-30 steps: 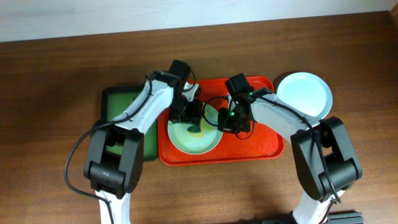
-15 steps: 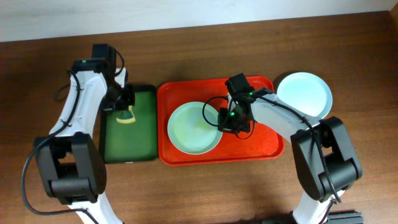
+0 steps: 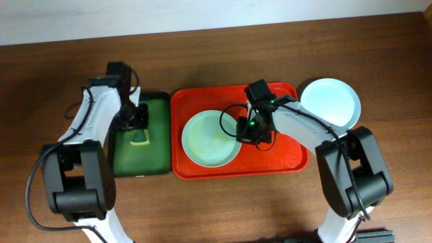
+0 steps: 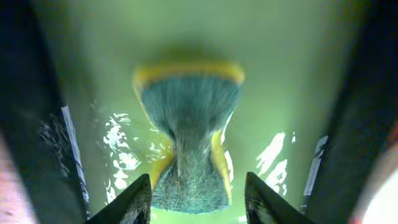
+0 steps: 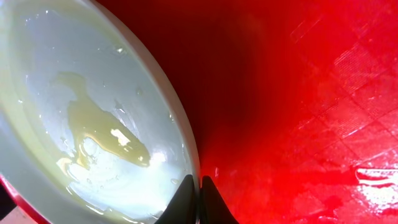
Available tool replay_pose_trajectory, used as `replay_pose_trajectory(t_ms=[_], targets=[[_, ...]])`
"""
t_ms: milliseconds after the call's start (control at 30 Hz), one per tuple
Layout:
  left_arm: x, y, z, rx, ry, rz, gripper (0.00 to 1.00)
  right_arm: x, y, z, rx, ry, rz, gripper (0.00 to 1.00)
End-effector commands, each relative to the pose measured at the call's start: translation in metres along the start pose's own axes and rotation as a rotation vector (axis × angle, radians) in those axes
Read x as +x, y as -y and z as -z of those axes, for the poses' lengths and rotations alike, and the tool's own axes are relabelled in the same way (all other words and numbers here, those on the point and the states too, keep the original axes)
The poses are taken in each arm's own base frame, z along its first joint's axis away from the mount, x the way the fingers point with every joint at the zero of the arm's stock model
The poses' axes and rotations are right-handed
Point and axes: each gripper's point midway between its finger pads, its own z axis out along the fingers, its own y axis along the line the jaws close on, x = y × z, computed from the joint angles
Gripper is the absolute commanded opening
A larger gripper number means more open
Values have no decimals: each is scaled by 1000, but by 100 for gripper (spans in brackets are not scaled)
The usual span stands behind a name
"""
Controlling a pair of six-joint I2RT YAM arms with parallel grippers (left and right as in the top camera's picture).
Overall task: Clean dirty plates on tray and stack at the side
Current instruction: 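Drop the sponge into the green tray and retract left arm, then lift the pale blue plate with right gripper and tilt over green tray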
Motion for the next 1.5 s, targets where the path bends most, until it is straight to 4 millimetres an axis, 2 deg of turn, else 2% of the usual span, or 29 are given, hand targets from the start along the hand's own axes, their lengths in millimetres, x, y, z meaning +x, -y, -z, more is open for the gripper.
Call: replay_pose_trajectory(t_ms=[0, 33, 67, 100, 167, 267, 333, 367, 400, 500, 667, 800, 867, 1467], targets=[[-38, 4, 77, 23, 181, 7, 74, 0, -5, 4, -11, 8, 14, 5], [-46, 0, 103, 23, 225, 17, 74, 0, -6, 4, -12, 7, 14, 5], [-49, -5, 116, 22, 247, 33, 74, 0, -6, 4, -12, 7, 14, 5], [-50, -11, 126, 19, 263, 60, 87, 0, -5, 4, -11, 7, 14, 5], [-48, -38, 140, -8, 282, 180, 95, 0, -6, 4, -12, 7, 14, 6], [-39, -80, 143, -11, 273, 334, 99, 0, -5, 4, -11, 8, 13, 15], [-35, -94, 143, -2, 266, 383, 99, 1, -4, 4, -8, 2, 11, 24], [-34, -101, 143, -6, 267, 398, 99, 1, -2, 4, 3, 4, 10, 34], [-33, -106, 143, -9, 268, 410, 99, 1, 0, 4, 17, 9, 9, 34], [-32, -108, 143, -10, 268, 415, 99, 3, 5, 4, 39, 3, 3, 33], [-32, -108, 143, -10, 268, 415, 99, 13, 19, -5, 79, -13, -6, 12], [-32, -108, 143, -10, 268, 415, 99, 14, 20, -5, 78, -15, -8, 11], [-32, -108, 143, -10, 268, 415, 99, 15, 20, -5, 77, -19, -9, 4], [-32, -108, 143, -10, 268, 415, 99, 11, 18, -2, 74, -12, -9, 4]])
